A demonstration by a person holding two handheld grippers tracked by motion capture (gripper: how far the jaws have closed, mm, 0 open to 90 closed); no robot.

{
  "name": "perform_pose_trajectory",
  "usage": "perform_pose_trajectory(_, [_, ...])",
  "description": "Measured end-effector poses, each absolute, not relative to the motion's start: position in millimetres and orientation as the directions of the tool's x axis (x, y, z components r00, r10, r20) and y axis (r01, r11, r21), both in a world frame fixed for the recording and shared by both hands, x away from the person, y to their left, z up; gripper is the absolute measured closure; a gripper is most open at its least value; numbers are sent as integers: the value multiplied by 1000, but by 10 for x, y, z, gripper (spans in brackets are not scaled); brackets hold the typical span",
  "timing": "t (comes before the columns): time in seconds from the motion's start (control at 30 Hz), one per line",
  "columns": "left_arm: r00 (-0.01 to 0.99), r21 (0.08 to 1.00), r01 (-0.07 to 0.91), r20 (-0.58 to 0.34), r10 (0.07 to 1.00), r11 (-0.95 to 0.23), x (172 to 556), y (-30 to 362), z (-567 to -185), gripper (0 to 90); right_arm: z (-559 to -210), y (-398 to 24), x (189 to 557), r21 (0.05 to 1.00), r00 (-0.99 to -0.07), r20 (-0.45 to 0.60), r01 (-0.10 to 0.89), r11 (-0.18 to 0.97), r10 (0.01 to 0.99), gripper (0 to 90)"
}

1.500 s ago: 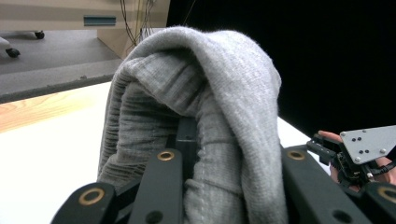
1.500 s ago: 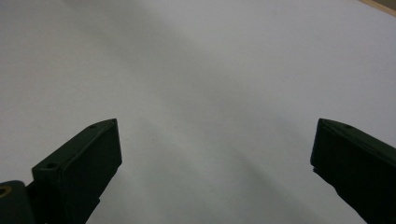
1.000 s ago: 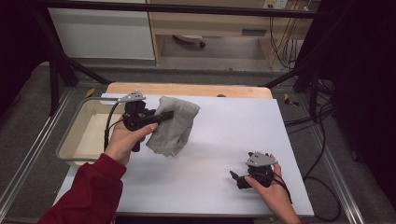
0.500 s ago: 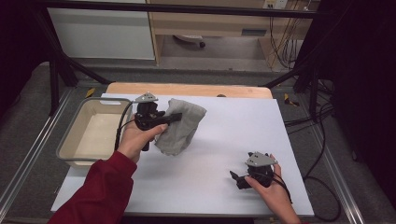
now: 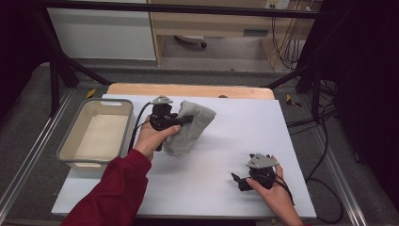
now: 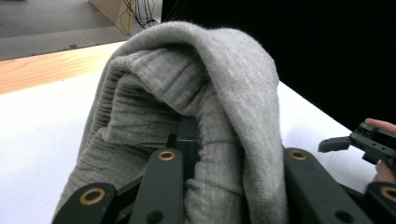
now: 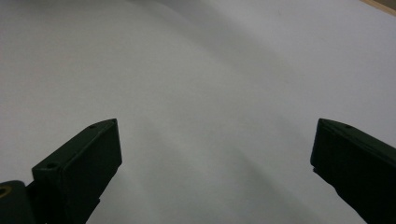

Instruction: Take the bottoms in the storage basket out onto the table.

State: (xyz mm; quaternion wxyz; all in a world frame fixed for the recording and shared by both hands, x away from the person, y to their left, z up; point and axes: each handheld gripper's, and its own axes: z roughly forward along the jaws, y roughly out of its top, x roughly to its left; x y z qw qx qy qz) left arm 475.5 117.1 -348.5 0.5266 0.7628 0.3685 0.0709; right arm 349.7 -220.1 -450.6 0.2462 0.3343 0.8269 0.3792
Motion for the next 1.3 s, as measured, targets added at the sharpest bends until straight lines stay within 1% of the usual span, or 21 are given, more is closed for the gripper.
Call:
perform_pose_trajectory(0.4, [707,832,519,-289,645,-197,4917,976,-3725,705,-4504,-2202,3503,793,-657,-156,362,490,737,24])
perform_pose_trajectory(1.3, [709,821,526,-280,647,-221,4934,887,-3815,703,-4501,-2192,3503,792,-662,-163,354,497,731,24])
